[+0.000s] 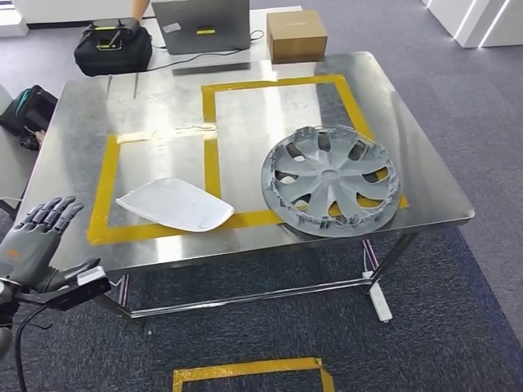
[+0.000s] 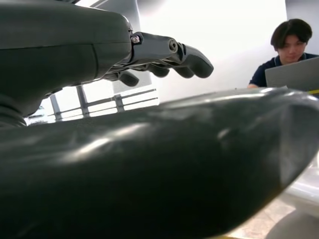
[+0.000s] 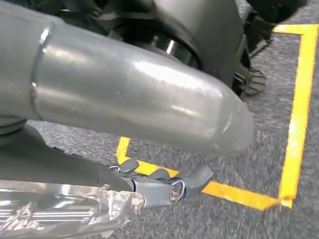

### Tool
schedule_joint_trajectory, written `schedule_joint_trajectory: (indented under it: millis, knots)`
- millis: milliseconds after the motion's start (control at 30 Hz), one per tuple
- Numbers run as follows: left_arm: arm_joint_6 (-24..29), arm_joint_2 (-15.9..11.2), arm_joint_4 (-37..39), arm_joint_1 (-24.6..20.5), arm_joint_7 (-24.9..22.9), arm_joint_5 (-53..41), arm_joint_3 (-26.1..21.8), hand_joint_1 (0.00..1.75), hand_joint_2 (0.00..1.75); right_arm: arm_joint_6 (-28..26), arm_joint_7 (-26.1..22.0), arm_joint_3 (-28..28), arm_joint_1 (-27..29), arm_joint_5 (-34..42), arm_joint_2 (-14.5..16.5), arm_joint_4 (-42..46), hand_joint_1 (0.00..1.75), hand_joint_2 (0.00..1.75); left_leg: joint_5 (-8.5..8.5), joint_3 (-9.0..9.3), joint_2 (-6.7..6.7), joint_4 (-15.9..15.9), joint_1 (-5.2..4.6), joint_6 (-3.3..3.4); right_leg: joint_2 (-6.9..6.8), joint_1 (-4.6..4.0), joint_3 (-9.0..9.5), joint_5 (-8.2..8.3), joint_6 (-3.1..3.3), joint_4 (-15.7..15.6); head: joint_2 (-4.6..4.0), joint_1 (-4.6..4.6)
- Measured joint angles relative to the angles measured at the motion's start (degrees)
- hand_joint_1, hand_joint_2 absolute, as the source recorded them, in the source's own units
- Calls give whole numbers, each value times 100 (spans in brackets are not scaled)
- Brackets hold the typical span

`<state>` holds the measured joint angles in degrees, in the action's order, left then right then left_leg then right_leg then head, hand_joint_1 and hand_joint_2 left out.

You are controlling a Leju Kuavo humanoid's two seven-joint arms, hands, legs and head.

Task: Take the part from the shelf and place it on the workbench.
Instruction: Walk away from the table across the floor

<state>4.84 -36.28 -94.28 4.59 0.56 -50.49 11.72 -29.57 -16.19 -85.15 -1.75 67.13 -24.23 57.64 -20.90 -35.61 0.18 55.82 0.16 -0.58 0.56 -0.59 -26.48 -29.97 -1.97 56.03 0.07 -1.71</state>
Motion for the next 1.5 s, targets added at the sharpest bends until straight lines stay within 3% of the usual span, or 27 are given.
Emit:
schedule_joint_trajectory:
  millis: [67, 100, 167, 233, 300, 367, 400, 467, 500, 567, 633, 733, 767, 833, 900, 967, 1033, 1067, 1100, 1167, 1233, 1267, 1300, 1333, 1400, 1467, 1500]
  knots:
    - [-13, -1, -2, 21, -7, -5, -5, 0, 0, -7, -3, 3, 4, 16, -6, 12, 0, 0, 41, -30, -6, 5, 14, -65, -9, 2, -98, 69, 85, -22, 0, 5]
    - [-18, -2, -2, 34, -9, -9, -6, 0, 0, -8, -2, 3, 9, 23, -9, 15, 0, 0, -73, -74, -11, 86, 19, -95, -20, 9, -145, 126, 141, -25, 0, -4]
    - [-25, -2, -2, 52, -13, -15, -7, 0, 0, -10, -2, 2, 14, 31, -15, 21, 0, 0, -601, -242, -19, 568, 28, -141, -39, 25, -257, 263, 219, -39, 0, -26]
    - [-36, 3, -2, 55, -21, -30, -4, 0, 0, -15, -4, 2, 16, 46, -19, 27, 0, 0, -1090, -408, -19, 1309, 35, -171, -41, 20, -417, 408, 238, -27, 0, -39]
    - [-50, 15, -1, 61, -33, -48, -1, 0, 0, -26, -5, 2, 25, 62, -19, 30, 0, 0, -1035, -353, -19, 1668, 36, -177, -40, 15, -618, 542, 226, 7, 0, -40]
    - [-56, 24, -2, 58, -44, -57, -1, 0, 0, -42, -5, 2, 34, 69, -21, 35, 0, 0, -703, 65, -19, 1287, 36, -159, -37, 15, -810, 660, 201, 62, 0, -39]
    - [-57, 25, -2, 50, -49, -63, -1, 0, 0, -56, -3, 4, 36, 71, -29, 48, 0, 0, -656, 388, -21, 877, 32, -143, -32, 8, -885, 712, 182, 89, 0, -40]
    - [-60, 24, -8, 32, -63, -84, -3, 0, 0, -93, 3, 10, 41, 78, -58, 102, 0, 0, -777, 902, -25, 101, 16, -86, -23, -6, -974, 825, 133, 112, 0, -33]
    - [-63, 25, -10, 26, -75, -96, -2, 0, 0, -115, 9, 13, 45, 83, -80, 133, 0, 0, -841, 1009, -26, -105, -1, -50, -21, -7, -998, 888, 102, 101, 0, -32]
    - [-73, 36, -12, 23, -98, -112, 11, 0, 0, -148, 22, 14, 67, 97, -121, 183, 0, 0, -780, 948, -13, -173, -12, 35, -14, 7, -1035, 977, 32, 76, 0, -33]
    - [-81, 49, -12, 21, -113, -123, 30, 0, 0, -173, 34, 10, 103, 120, -154, 220, 0, 0, -656, 826, 6, -181, 2, 122, -15, 21, -1146, 696, -44, 278, 0, -29]
    - [-88, 75, -12, 25, -123, -137, 49, 0, 0, -203, 45, 5, 117, 153, -183, 257, 0, 0, -436, 570, 13, -177, 9, 173, -23, 38, -1425, -150, -125, 1338, 0, -13]
    - [-89, 85, -12, 27, -127, -137, 54, 0, 0, -208, 45, 6, 112, 159, -187, 265, 0, 0, -358, 473, 14, -173, 9, 170, -23, 40, -1451, -239, -139, 1649, 0, -11]
    - [-91, 106, -12, 32, -132, -139, 75, 0, 0, -211, 45, 8, 107, 163, -193, 279, 0, 0, -213, 285, 14, -166, 10, 149, -23, 46, -1248, -35, -150, 1749, 0, -11]
    - [-92, 118, -13, 36, -133, -143, 92, 0, 0, -213, 45, 11, 99, 163, -202, 287, 0, 0, -81, 129, 11, -150, 15, 106, -22, 61, -659, 214, -150, 1073, 0, -11]
    - [-91, 115, -17, 34, -134, -149, 90, 0, 0, -215, 43, 22, 85, 163, -210, 304, 0, 0, 43, 44, 9, -127, 7, 48, -9, 61, -53, 126, -120, 184, 0, -18]
    - [-90, 110, -20, 26, -135, -153, 89, 0, 0, -217, 40, 33, 81, 165, -219, 325, 0, 0, 156, 23, 9, -131, 0, -10, 6, 39, 113, 22, -57, -149, 0, -19]
    - [-91, 110, -19, 27, -135, -153, 92, 0, 0, -217, 42, 34, 86, 168, -222, 333, 0, 0, 198, 8, 7, -141, 6, -40, 3, 42, 44, 65, -5, -115, 0, -20]
    - [-92, 110, -19, 32, -135, -153, 95, 0, 0, -216, 43, 33, 87, 169, -226, 339, 0, 0, 138, -34, 2, -107, 12, -72, -3, 45, -14, 111, 53, -109, 0, -18]
    - [-95, 109, -19, 45, -136, -153, 96, 0, 0, -216, 45, 33, 90, 169, -231, 345, 0, 0, -310, -180, -6, 244, 23, -133, -23, 59, -154, 259, 160, -105, 0, -45]
    - [-97, 112, -19, 47, -139, -153, 98, 0, 0, -217, 44, 34, 89, 168, -234, 346, 0, 0, -928, -361, -8, 994, 25, -172, -31, 52, -319, 419, 195, -95, 0, -68]
    - [-99, 115, -19, 48, -142, -153, 101, 0, 0, -217, 44, 35, 90, 168, -234, 347, 0, 0, -1080, -412, -8, 1353, 24, -179, -33, 48, -421, 495, 197, -85, 0, -68]
    - [-102, 119, -19, 48, -145, -153, 104, 0, 0, -217, 44, 34, 92, 169, -234, 347, 0, 0, -1088, -397, -8, 1578, 24, -178, -32, 44, -525, 566, 194, -73, 0, -68]
    - [-109, 122, -19, 48, -149, -153, 108, 0, 0, -221, 43, 34, 93, 170, -234, 347, 0, 0, -981, -298, -8, 1617, 23, -169, -32, 40, -627, 634, 189, -58, 0, -67]
    - [-124, 125, -19, 42, -163, -155, 113, 0, 0, -230, 42, 34, 89, 175, -234, 348, 0, 0, -693, 187, -10, 1113, 21, -130, -25, 34, -811, 762, 171, -18, 0, -68]
    - [-136, 120, -23, 15, -186, -163, 114, 0, 0, -238, 37, 38, 87, 182, -236, 355, 0, 0, -702, 815, -14, 245, 7, -80, -15, 16, -940, 875, 128, 24, 0, -67]
    - [-141, 117, -26, -2, -199, -167, 116, 0, 0, -240, 34, 38, 88, 185, -238, 361, 0, 0, -764, 1000, -15, -50, -4, -58, -12, 12, -978, 939, 100, 29, 0, -63]
